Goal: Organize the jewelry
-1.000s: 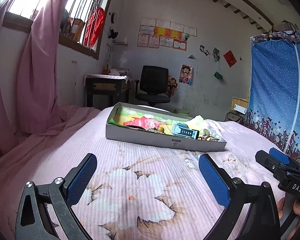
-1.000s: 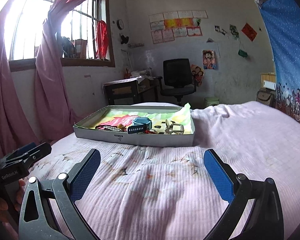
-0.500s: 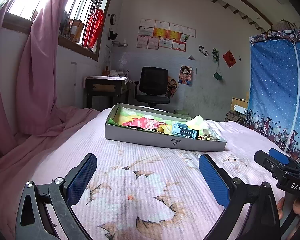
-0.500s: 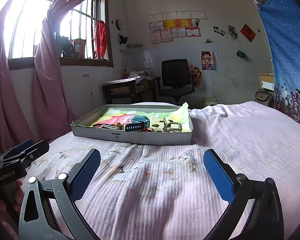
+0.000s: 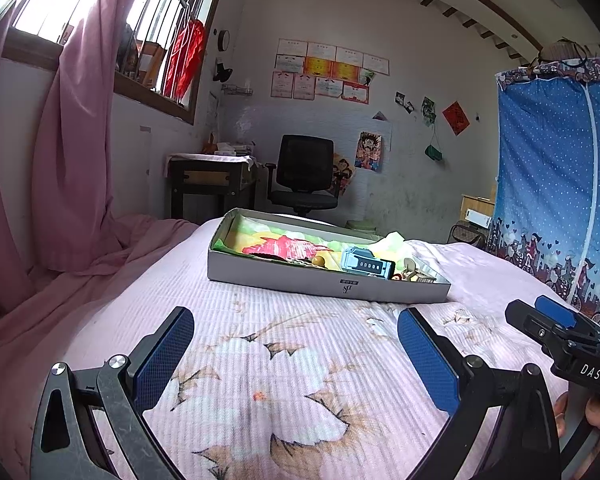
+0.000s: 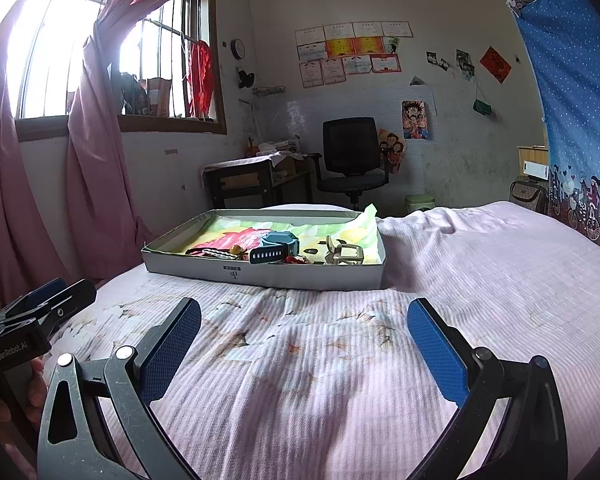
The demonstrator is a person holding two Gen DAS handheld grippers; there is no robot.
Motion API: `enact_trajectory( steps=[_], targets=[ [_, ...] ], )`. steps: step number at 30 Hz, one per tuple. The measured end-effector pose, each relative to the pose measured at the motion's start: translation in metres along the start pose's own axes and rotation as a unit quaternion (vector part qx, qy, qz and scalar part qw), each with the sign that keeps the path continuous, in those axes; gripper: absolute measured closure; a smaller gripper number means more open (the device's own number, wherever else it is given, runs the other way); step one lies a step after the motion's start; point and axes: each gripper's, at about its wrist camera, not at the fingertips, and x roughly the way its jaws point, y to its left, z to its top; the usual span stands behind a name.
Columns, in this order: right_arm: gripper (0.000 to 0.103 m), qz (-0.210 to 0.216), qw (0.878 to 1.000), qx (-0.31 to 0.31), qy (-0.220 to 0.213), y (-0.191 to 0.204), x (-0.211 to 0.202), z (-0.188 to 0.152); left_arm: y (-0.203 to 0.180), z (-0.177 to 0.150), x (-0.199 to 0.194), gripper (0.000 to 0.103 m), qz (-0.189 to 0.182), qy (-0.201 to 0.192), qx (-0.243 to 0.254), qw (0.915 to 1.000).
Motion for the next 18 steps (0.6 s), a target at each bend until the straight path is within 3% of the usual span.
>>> enact_trajectory(
  steps=[18],
  targets=[
    [0.002,0.002,1.000,0.001,0.001,0.0001,0.0002,0.0000,-0.0022,0.0009,-0.0001,0.001,0.001,0.000,0.004,1.0000]
  ],
)
